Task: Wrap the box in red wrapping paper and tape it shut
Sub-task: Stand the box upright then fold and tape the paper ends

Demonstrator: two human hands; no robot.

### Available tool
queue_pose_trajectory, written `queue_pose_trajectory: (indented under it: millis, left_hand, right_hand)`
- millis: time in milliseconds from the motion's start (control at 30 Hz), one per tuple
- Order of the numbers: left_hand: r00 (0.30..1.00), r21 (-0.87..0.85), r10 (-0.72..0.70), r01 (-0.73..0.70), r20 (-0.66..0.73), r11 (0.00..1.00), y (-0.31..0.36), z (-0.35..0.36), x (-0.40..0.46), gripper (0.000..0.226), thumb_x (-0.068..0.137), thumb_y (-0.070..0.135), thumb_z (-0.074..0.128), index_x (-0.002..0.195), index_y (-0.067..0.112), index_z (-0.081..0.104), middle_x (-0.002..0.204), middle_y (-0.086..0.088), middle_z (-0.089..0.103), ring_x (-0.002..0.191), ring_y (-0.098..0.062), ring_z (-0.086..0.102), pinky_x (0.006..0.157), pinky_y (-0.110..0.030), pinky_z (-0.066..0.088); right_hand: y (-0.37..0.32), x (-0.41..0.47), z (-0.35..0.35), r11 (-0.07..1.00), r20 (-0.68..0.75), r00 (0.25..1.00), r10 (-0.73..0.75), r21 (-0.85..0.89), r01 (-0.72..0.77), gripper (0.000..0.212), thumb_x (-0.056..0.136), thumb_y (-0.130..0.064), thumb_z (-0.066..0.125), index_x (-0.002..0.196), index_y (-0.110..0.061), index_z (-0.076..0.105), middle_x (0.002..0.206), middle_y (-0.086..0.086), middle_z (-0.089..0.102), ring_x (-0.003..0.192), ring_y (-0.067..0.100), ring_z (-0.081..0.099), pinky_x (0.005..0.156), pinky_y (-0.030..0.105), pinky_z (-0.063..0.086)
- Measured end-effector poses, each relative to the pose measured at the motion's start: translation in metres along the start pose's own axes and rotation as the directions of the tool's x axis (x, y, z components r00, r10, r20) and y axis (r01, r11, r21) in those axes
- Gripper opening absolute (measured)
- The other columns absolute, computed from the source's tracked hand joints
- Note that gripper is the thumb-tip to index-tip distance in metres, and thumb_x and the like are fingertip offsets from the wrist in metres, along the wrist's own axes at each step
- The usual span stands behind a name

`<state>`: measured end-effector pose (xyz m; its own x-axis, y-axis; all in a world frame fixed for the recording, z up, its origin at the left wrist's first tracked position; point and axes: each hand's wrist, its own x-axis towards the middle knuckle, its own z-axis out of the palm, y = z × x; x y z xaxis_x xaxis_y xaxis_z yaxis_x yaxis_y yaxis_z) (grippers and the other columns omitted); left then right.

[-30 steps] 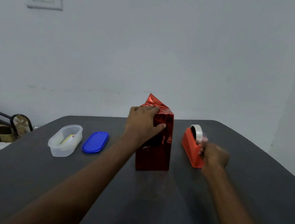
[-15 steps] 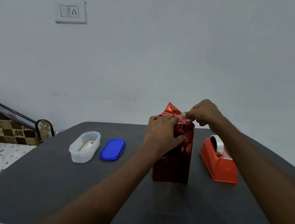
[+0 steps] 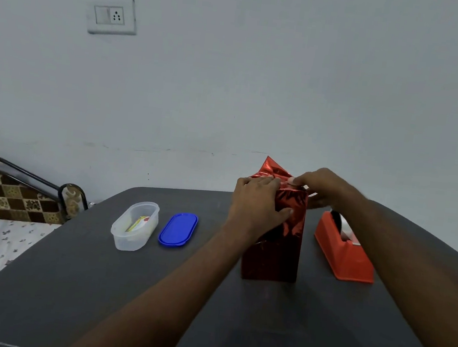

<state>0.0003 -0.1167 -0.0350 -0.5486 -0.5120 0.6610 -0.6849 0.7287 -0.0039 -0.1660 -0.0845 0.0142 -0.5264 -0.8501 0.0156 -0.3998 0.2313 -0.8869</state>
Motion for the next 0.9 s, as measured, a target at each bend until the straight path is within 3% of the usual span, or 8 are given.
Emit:
queue_pose_trajectory:
  millis: [100,167,267,433,567,667,767,900]
  left_hand:
    - [1.000,-0.002,-0.008,0.008,-0.001,1.000,0.001,-0.001,0.000,0.069,0.085,0.062,0.056,0.139,0.021,0.049,0.141,0.000,0.055,0.131,-0.019,0.049,0.111,-0.042,0.028]
    - [1.000,-0.004,-0.013,0.013,-0.001,1.000,0.001,-0.001,-0.001,0.069,0.085,0.062,0.056,0.141,0.021,0.048,0.142,0.001,0.055,0.132,-0.019,0.048,0.112,-0.042,0.028]
    - [1.000,-0.006,-0.014,0.014,0.011,1.000,-0.001,-0.001,-0.002,0.069,0.086,0.062,0.056,0.142,0.022,0.046,0.142,0.001,0.054,0.132,-0.019,0.048,0.112,-0.042,0.028]
    - [1.000,0.002,-0.011,0.011,0.012,1.000,0.001,-0.002,-0.002,0.071,0.086,0.061,0.057,0.142,0.019,0.045,0.144,-0.001,0.052,0.134,-0.020,0.046,0.113,-0.042,0.027]
    - [1.000,0.006,-0.011,0.011,0.004,1.000,0.000,-0.002,-0.003,0.070,0.085,0.060,0.058,0.141,0.020,0.047,0.142,-0.001,0.054,0.132,-0.020,0.048,0.111,-0.041,0.027]
    - [1.000,0.012,-0.014,0.014,0.007,1.000,0.002,-0.003,-0.002,0.068,0.085,0.060,0.058,0.139,0.020,0.049,0.141,0.000,0.055,0.131,-0.019,0.048,0.111,-0.040,0.027]
    - [1.000,0.014,-0.010,0.010,0.010,1.000,0.003,-0.005,-0.002,0.068,0.085,0.060,0.058,0.139,0.020,0.048,0.141,0.000,0.055,0.131,-0.018,0.048,0.112,-0.039,0.027]
    - [1.000,0.008,-0.015,0.015,0.012,1.000,0.003,-0.006,-0.003,0.068,0.085,0.059,0.058,0.140,0.020,0.048,0.141,0.000,0.055,0.131,-0.019,0.048,0.113,-0.040,0.026]
  right_hand:
    - [0.003,0.002,0.008,0.997,-0.009,1.000,-0.026,0.078,0.027,0.022,0.086,-0.021,0.073,0.098,-0.004,0.067,0.101,0.015,0.068,0.080,0.025,0.065,0.071,0.035,0.056]
    - [0.001,0.002,0.013,0.998,-0.016,0.999,-0.048,0.026,0.048,0.031,0.084,-0.031,0.076,0.097,-0.007,0.062,0.105,0.011,0.066,0.094,0.027,0.064,0.088,0.042,0.055]
    - [-0.002,0.002,0.016,1.000,-0.007,1.000,-0.029,-0.007,0.029,0.044,0.082,-0.036,0.079,0.107,-0.007,0.056,0.107,0.010,0.060,0.100,0.029,0.060,0.095,0.047,0.052]
    - [0.004,0.007,0.014,0.997,-0.056,0.998,-0.032,0.065,0.036,0.035,0.092,-0.033,0.069,0.107,-0.002,0.061,0.100,0.014,0.068,0.086,0.025,0.065,0.079,0.040,0.056]
    - [0.009,0.004,0.004,0.989,0.105,0.992,-0.064,0.141,0.049,0.034,0.091,-0.038,0.069,0.106,-0.007,0.068,0.099,0.011,0.073,0.087,0.023,0.069,0.069,0.033,0.055]
    - [0.011,0.006,0.003,0.992,0.149,0.986,-0.069,0.120,0.051,0.034,0.088,-0.028,0.074,0.108,-0.001,0.068,0.101,0.013,0.074,0.088,0.024,0.070,0.070,0.032,0.054]
    - [0.012,0.006,-0.001,0.984,0.167,0.985,-0.044,0.178,0.014,0.032,0.094,-0.019,0.065,0.117,0.003,0.065,0.098,0.014,0.072,0.084,0.025,0.068,0.072,0.035,0.054]
    - [0.017,0.003,-0.001,0.959,0.182,0.982,-0.043,0.282,-0.010,0.019,0.097,-0.017,0.056,0.108,-0.004,0.065,0.091,0.010,0.068,0.080,0.022,0.065,0.071,0.034,0.053]
